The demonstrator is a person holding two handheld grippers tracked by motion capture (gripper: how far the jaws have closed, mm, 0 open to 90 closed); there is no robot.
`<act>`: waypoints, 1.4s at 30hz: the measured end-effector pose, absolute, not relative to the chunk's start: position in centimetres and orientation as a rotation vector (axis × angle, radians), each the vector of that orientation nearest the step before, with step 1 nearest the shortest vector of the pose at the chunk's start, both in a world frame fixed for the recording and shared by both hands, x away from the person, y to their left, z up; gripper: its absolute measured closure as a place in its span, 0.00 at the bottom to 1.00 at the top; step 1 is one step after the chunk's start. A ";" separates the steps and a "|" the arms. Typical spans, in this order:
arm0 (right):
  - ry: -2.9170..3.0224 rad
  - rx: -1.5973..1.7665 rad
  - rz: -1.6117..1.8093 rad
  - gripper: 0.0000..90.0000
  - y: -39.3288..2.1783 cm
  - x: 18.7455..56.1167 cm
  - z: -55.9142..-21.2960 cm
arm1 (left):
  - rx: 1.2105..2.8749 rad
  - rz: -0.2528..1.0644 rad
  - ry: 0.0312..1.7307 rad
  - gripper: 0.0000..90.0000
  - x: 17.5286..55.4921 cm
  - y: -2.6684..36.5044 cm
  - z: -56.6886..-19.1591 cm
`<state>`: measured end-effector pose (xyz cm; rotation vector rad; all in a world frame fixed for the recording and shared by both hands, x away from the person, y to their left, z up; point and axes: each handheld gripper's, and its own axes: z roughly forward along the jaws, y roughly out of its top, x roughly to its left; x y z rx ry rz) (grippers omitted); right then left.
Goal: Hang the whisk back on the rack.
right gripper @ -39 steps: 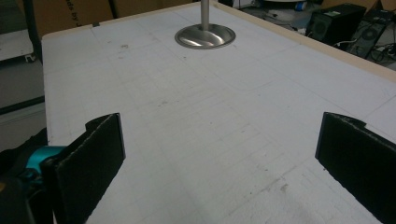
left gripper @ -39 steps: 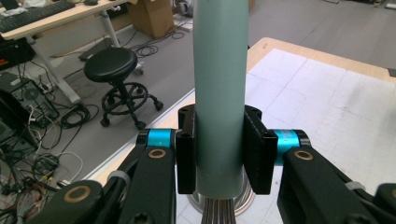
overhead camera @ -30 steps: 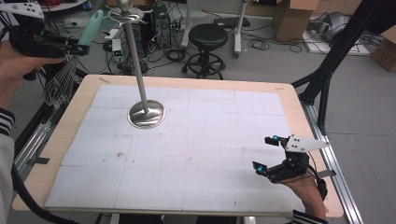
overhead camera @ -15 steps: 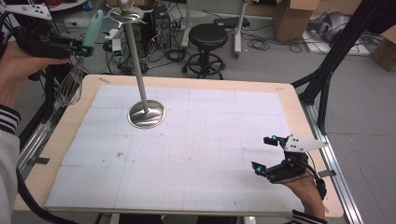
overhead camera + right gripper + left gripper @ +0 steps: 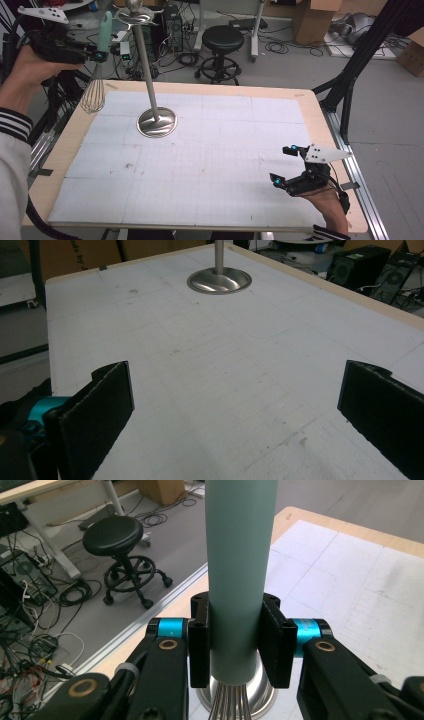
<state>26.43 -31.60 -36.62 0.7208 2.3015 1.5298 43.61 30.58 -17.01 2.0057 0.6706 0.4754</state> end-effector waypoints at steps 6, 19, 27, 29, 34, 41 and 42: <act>2.302 0.722 1.534 0.01 -31.6 26.4 -36.6 | 2.004 0.474 0.677 0.77 44.0 29.9 -17.3; 2.302 0.717 1.534 0.01 -31.6 26.4 -36.6 | 1.995 0.478 0.703 0.77 44.8 28.4 -18.0; 2.300 0.714 1.533 0.01 -31.6 26.4 -36.6 | 1.979 0.461 0.726 0.77 45.1 27.7 -18.3; 2.300 0.714 1.534 0.01 -31.7 26.4 -36.6 | 1.978 0.474 0.731 0.77 45.1 27.5 -18.4; 2.298 0.717 1.537 0.01 -31.7 26.4 -36.6 | 2.001 0.516 0.711 0.70 45.0 27.1 -18.6; 2.288 0.729 1.543 0.01 -32.1 26.3 -36.7 | 2.004 0.539 0.701 0.42 44.1 27.2 -18.7; 2.288 0.731 1.542 0.01 -32.2 26.2 -36.7 | 1.985 0.550 0.699 0.36 43.9 27.5 -18.9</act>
